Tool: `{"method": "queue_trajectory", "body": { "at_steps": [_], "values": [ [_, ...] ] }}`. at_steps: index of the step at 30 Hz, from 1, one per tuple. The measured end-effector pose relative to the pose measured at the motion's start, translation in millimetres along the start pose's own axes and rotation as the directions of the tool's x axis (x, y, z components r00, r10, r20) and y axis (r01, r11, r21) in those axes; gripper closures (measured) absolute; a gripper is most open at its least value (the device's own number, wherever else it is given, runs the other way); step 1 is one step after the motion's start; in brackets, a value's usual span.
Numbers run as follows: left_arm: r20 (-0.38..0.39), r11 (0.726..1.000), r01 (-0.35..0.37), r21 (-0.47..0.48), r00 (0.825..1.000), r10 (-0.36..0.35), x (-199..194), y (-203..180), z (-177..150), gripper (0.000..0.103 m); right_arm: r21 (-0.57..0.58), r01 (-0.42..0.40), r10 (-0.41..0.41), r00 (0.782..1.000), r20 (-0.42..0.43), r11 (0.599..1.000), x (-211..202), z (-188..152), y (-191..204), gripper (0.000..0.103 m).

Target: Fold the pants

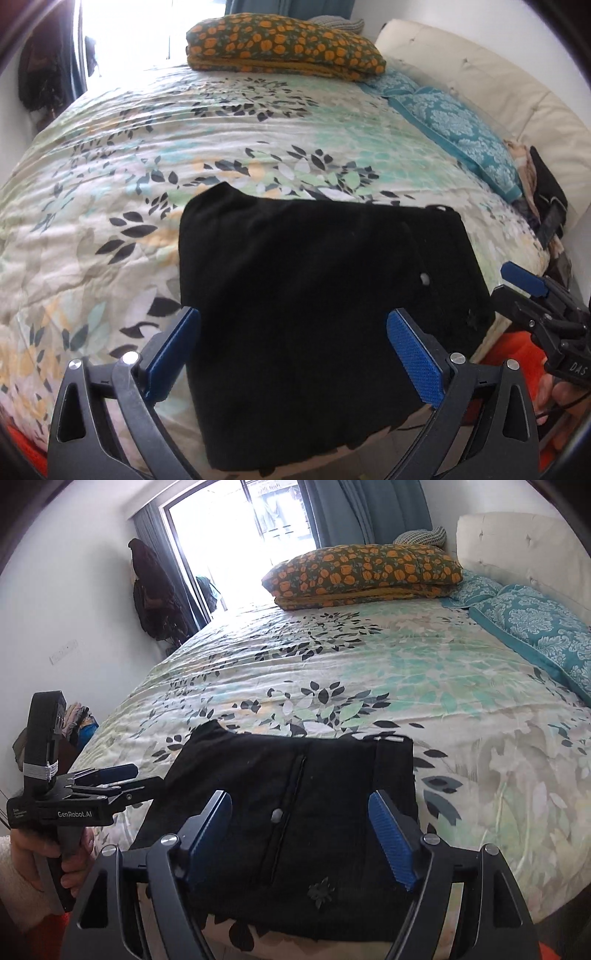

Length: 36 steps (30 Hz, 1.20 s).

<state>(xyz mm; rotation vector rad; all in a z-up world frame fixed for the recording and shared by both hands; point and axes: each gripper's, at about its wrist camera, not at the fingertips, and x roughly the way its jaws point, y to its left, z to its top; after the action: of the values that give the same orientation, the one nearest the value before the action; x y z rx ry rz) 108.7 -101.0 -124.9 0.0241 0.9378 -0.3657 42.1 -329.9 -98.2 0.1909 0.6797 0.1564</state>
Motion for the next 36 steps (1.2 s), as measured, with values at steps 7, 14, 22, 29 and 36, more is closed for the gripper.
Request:
{"method": "queue_trajectory", "body": {
  "at_steps": [7, 14, 22, 29, 36],
  "values": [
    [-0.077, 0.995, -0.095, 0.038, 0.992, 0.098, 36.4, -15.2, -37.3, 0.0, -0.054, 0.156, -0.164, 0.955, -0.246, 0.986, 33.5, -64.1, 5.5, 0.003],
    [-0.095, 0.994, -0.106, -0.013, 0.99, 0.104, 13.5, -2.0, -28.4, 0.002, -0.048, 0.141, -0.149, 0.955, -0.256, 0.989, 30.9, -69.2, 2.0, 0.0],
    [0.009, 0.988, -0.155, -0.008, 0.988, 0.155, -44.2, 13.4, -31.6, 0.001, 0.021, 0.208, -0.207, 0.978, -0.028, 0.978, -31.5, -52.0, -1.1, 0.0],
    [0.021, 0.984, -0.177, 0.012, 0.984, 0.177, -55.1, 15.0, -46.8, 0.001, 0.054, 0.331, -0.33, 0.944, -0.027, 0.942, -29.8, -49.5, -9.5, 0.0],
    [0.033, 0.979, -0.2, 0.044, 0.98, 0.199, -59.5, 6.1, -48.9, 0.001, 0.092, 0.398, -0.398, 0.917, -0.013, 0.913, -36.2, -48.0, -20.5, 0.0]
  ]
}}
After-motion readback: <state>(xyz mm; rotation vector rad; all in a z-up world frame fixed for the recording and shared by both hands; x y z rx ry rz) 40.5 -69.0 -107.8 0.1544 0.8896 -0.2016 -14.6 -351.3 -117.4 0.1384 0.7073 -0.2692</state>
